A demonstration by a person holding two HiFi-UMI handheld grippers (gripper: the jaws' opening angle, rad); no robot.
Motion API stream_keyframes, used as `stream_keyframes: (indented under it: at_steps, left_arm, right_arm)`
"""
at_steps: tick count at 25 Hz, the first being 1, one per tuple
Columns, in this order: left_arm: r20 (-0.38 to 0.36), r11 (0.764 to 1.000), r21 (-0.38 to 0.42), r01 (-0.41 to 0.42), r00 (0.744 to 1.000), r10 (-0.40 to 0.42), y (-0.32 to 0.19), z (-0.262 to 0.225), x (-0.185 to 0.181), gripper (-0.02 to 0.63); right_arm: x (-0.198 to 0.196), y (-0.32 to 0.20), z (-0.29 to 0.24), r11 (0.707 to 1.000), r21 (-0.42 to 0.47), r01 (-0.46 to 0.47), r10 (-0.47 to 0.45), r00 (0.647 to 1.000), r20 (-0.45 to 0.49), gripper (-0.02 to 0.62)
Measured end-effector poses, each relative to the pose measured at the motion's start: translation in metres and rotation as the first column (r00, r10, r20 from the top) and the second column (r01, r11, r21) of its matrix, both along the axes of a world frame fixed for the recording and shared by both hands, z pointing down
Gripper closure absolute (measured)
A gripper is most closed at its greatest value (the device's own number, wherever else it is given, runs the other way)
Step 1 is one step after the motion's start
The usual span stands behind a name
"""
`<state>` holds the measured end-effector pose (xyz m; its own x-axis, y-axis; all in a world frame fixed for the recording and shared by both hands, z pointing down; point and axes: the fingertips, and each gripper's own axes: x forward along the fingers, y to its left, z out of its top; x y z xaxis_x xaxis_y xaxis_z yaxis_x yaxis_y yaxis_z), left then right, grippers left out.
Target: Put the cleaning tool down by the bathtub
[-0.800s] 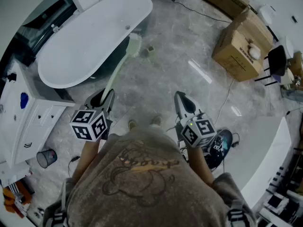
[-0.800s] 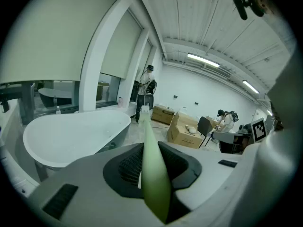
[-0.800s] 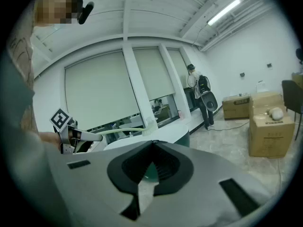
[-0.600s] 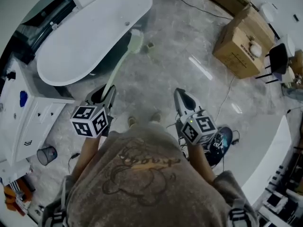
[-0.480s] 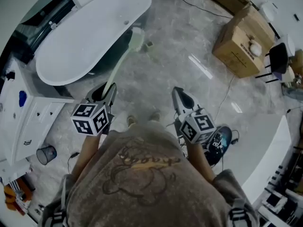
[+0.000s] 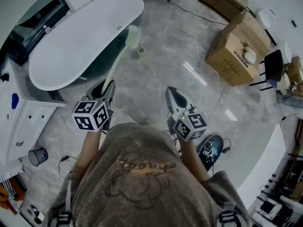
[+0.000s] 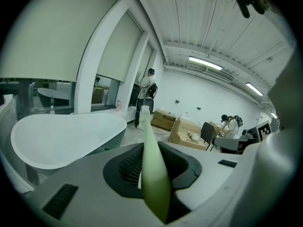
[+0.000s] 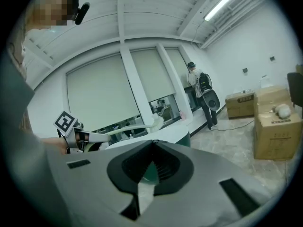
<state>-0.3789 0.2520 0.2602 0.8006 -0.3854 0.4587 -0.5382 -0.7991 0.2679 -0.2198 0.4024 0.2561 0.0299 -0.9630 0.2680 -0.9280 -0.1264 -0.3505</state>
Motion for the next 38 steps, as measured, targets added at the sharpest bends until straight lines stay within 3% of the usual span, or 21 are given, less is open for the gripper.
stream_keyframes:
  at_steps: [8,19,38]
  left_arm:
    - [-0.017,1.000,-0.014,0.015,1.000,-0.015,-0.002,0.013,0.037,0.505]
    - [-0.018,1.000,-0.021,0.006,1.000,-0.007,-0.067,0.034,0.113,0.505]
    - [0.024,0.997,-0.071,-0.034,0.999,0.036,-0.264,0.053,0.268,0.505]
  right_arm:
    - [0.036,-0.011,0.009,1.000,0.008,0.023,-0.022,1.000,-0.011,0.595]
    - [0.102,-0.071,0.030,1.000,-0.014,0.017,-0.017,1.000,0.014,0.595]
    - [0.247,-0.278,0.023,0.998,-0.048,0.043,-0.041,0.999,0.026,0.595]
